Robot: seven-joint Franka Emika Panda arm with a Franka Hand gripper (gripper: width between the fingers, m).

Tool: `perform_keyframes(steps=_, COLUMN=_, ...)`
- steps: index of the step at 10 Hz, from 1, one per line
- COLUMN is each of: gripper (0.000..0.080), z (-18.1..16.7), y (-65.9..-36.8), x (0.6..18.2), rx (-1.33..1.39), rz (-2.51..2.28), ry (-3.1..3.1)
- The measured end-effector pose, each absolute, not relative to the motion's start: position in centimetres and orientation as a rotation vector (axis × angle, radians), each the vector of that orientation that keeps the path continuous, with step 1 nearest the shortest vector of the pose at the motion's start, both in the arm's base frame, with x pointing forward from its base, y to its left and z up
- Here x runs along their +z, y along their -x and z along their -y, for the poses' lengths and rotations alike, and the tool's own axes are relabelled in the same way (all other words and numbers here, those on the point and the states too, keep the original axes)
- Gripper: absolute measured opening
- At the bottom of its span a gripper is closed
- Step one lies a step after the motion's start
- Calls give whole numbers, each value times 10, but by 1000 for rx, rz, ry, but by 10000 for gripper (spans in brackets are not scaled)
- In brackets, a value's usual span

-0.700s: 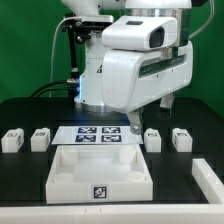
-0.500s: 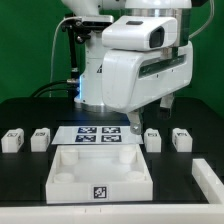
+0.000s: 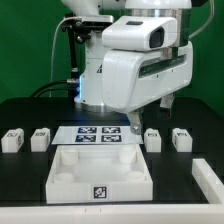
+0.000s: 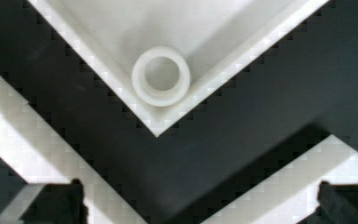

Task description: Assemble one leg

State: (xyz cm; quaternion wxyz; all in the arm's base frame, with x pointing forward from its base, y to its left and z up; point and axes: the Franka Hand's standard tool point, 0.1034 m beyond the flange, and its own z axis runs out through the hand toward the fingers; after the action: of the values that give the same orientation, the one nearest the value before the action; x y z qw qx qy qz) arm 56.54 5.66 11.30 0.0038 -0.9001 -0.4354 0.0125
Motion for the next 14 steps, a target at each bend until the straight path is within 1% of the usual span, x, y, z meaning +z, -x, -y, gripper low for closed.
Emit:
perform_keyframes(steps=3, gripper=650, z=-55, y=-563, x=111, rx=31, rz=1491, ry=2756)
perform_keyframes(steps=4, gripper=650, z=-50, y=-550, x=104, rx=25, rz=1621, ry=2682)
perform_keyframes(steps=6, gripper=650, z=-38, y=-499, x=85, rx=13, rz=1991, ry=2420)
perform_keyframes(steps=7, gripper=650, z=-29, y=-480, x=73, rx=-1, rz=2098, ry=2330)
perform_keyframes(steps=9, gripper=650, z=2, y=-444, x=46, rx=-3, rz=2326, ry=2081)
perform_keyframes(steps=10, gripper=650, z=13, y=-433, x=33, rx=5, rz=2350, ry=2030)
perform_keyframes(steps=12, gripper=650, z=21, y=-430, x=15, rx=18, rz=2302, ry=2047)
perform_keyframes(steps=14, gripper=650, z=22, y=-429, x=7, rx=28, rz=2282, ry=2049)
